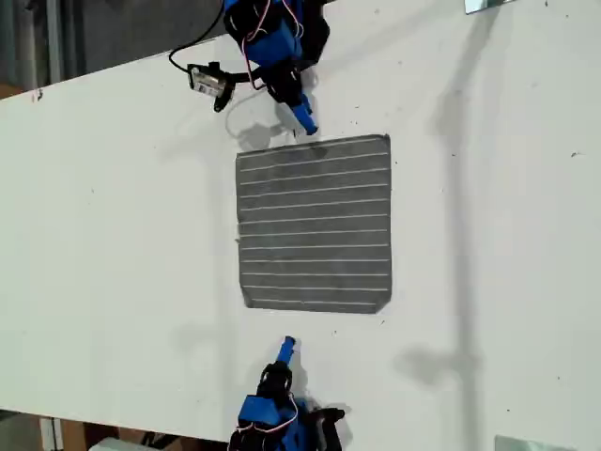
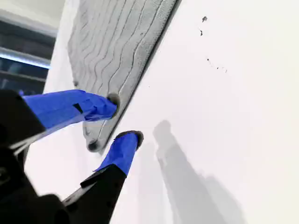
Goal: Grasp corners of a square towel and fold twice.
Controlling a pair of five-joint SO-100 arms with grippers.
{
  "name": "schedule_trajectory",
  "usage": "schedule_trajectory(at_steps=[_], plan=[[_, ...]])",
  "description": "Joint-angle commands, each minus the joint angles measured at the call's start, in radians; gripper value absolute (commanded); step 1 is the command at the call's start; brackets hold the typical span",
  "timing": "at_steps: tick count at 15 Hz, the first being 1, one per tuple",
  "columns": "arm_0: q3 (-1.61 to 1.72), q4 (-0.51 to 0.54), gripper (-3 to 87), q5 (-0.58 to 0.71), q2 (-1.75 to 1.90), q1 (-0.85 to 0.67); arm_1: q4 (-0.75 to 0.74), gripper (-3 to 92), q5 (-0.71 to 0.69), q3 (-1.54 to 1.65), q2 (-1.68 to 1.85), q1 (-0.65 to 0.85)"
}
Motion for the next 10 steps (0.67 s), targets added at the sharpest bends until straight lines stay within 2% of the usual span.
schedule_trajectory(at_steps=[1,3,5,6,10], plan=[[0.003,-0.008,11.9,-0.276,0.006,-0.046,0.014,18.4,-0.005,-0.034,0.002,1.169],[0.003,-0.008,11.9,-0.377,0.006,-0.066,0.074,18.6,0.003,-0.094,0.011,1.180],[0.003,-0.006,11.7,-0.413,0.006,-0.091,0.075,18.8,0.017,-0.094,0.011,1.025],[0.003,-0.006,10.5,-0.428,0.006,-0.103,0.066,18.9,0.017,-0.086,0.011,0.874],[0.003,-0.006,10.5,-0.466,0.006,-0.109,0.058,16.0,0.028,-0.078,0.011,0.043]])
